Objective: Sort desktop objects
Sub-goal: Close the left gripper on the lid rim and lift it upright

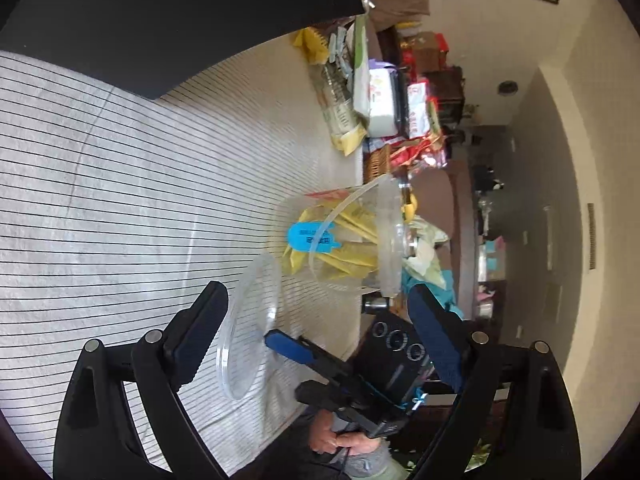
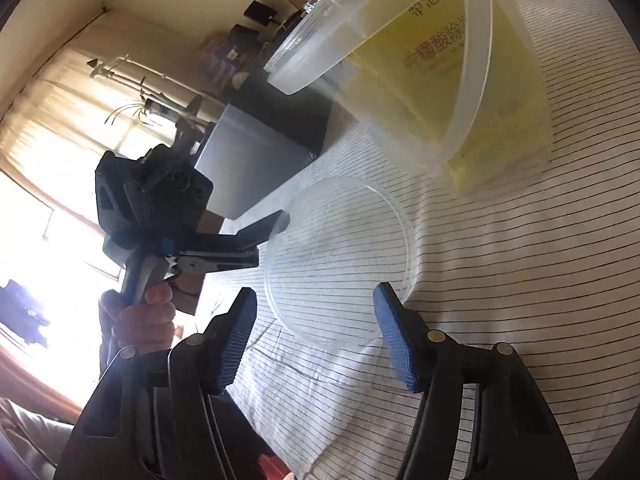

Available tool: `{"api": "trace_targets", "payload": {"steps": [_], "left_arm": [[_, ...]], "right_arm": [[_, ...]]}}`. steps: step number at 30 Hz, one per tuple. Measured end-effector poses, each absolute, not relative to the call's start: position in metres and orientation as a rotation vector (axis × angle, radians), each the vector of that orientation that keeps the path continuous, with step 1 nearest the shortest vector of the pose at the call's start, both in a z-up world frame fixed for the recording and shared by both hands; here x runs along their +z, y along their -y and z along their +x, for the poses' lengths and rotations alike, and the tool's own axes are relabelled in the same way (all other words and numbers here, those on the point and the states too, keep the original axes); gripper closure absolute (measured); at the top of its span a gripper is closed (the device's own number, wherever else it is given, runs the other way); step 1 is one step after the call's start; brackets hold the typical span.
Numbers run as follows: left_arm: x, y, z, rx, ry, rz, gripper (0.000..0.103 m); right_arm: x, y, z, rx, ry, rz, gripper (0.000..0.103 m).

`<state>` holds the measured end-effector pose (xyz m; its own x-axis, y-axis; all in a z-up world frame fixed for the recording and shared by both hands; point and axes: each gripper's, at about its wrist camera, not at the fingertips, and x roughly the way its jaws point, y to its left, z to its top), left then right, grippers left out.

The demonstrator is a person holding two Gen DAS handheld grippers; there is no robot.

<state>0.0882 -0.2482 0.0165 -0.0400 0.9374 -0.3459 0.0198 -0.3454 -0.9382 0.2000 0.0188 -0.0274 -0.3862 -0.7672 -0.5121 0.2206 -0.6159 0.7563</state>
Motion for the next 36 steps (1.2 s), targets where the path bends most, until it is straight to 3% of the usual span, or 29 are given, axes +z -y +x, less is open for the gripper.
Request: {"api": "trace_targets", "payload": {"steps": [4,6,8,11,14,15,19,20,21,25,29,31,32,33,34,36], "left_arm": [[0.024,0.245,0.091,1.454,1.107,-1.402,0.013],[0.029,0.242,0.092,1.43,1.124,-1.384,0.013],[0.033,0.236,0.094,1.426,1.108,-1.391,0.013],[0.034,0.223,0.098,1.453,1.07,-1.423,0.013],[0.037,0.219,0.097,1.452,1.076,-1.411,0.013],[0.037,0.219,0.097,1.449,1.087,-1.413,0.013],[0.032,0.222,0.096,1.438,1.104,-1.431,0.013],[0.031,0.222,0.096,1.438,1.102,-1.435,0.013],[0.03,0.222,0.096,1.441,1.089,-1.447,0.012],[0.025,0.218,0.094,1.541,1.001,-1.517,0.011],[0.027,0.199,0.095,1.636,0.833,-1.544,0.013],[0.028,0.184,0.097,1.762,0.652,-1.578,0.046],[0.026,0.178,0.098,1.781,0.597,-1.596,0.078],[0.021,0.175,0.098,1.774,0.588,-1.614,0.083],[0.016,0.172,0.099,1.756,0.586,-1.629,0.083],[0.013,0.168,0.101,1.726,0.603,-1.63,0.087]], "right_arm": [[-0.018,-0.012,0.207,-2.108,0.695,1.178,0.039],[-0.007,0.011,0.209,-2.207,0.487,1.181,0.036],[0.002,0.043,0.22,-2.33,0.164,1.177,0.019],[0.003,0.081,0.236,-2.414,-0.166,1.125,0.009],[0.004,0.09,0.24,-2.446,-0.18,1.089,0.008],[0.004,0.086,0.242,-2.454,-0.158,1.082,0.01],[0.009,0.066,0.241,-2.524,-0.133,1.098,0.049],[0.009,0.06,0.24,-2.516,-0.104,1.106,0.049],[0.011,0.05,0.239,-2.516,-0.068,1.108,0.057],[0.02,0.031,0.233,-2.488,0.14,1.114,0.058],[0.023,0.026,0.23,-2.463,0.187,1.124,0.058],[0.023,0.025,0.231,-2.456,0.206,1.127,0.057],[0.024,0.023,0.231,-2.46,0.214,1.13,0.056],[0.024,0.023,0.232,-2.46,0.216,1.14,0.05],[0.024,0.022,0.231,-2.469,0.201,1.152,0.046],[0.024,0.02,0.231,-2.457,0.195,1.172,0.047]]}}
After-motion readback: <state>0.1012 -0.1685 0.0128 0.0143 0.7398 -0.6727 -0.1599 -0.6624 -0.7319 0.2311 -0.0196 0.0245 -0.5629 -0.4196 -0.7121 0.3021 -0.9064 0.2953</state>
